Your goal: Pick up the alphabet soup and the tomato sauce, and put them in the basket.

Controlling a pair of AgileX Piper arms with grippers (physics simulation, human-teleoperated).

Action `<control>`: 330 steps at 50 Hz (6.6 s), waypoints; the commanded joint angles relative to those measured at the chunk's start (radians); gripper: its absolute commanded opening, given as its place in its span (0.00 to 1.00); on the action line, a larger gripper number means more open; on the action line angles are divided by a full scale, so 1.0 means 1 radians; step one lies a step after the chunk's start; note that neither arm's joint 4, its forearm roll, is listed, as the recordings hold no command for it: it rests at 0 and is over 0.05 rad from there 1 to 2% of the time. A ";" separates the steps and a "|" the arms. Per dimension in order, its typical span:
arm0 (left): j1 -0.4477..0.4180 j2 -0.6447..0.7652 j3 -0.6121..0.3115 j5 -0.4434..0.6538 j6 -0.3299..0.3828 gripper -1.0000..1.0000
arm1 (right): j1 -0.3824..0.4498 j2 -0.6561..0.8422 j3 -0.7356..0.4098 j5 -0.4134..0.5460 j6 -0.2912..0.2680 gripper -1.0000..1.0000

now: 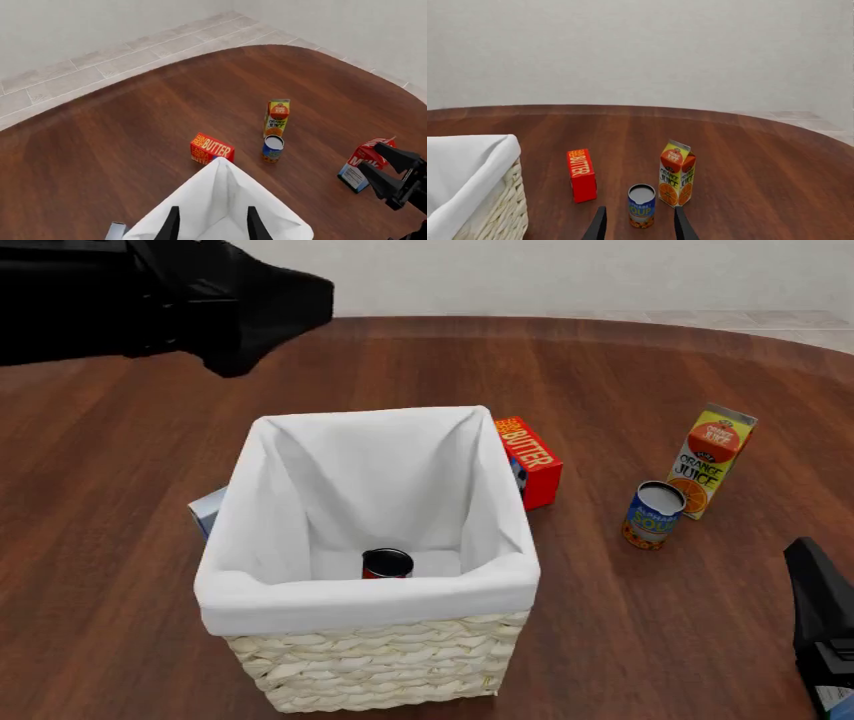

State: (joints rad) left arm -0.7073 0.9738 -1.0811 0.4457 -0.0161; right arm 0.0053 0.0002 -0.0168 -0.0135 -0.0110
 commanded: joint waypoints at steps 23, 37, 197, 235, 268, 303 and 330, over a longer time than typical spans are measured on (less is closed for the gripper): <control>0.069 -0.102 -0.056 -0.078 -0.086 1.00 | 0.047 0.123 -0.123 0.055 -0.075 1.00; 0.071 -0.114 -0.060 -0.095 -0.091 1.00 | 0.106 0.282 -0.245 0.087 -0.088 1.00; 0.054 -0.115 -0.087 -0.105 -0.091 1.00 | 0.047 1.287 -0.407 -0.319 -0.315 1.00; 0.056 -0.128 -0.071 -0.114 -0.101 1.00 | 0.011 1.437 -0.408 -0.424 -0.341 1.00; 0.059 -0.135 -0.048 -0.130 -0.111 1.00 | -0.011 1.560 -0.420 -0.505 -0.344 1.00; 0.061 -0.142 -0.042 -0.124 -0.109 1.00 | -0.008 1.666 -0.429 -0.578 -0.352 1.00; 0.054 -0.137 -0.047 -0.128 -0.109 1.00 | -0.020 1.724 -0.473 -0.586 -0.357 1.00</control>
State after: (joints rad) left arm -0.6506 0.8341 -1.1271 0.3205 -0.1243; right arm -0.0092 1.7052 -0.4692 -0.6038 -0.3659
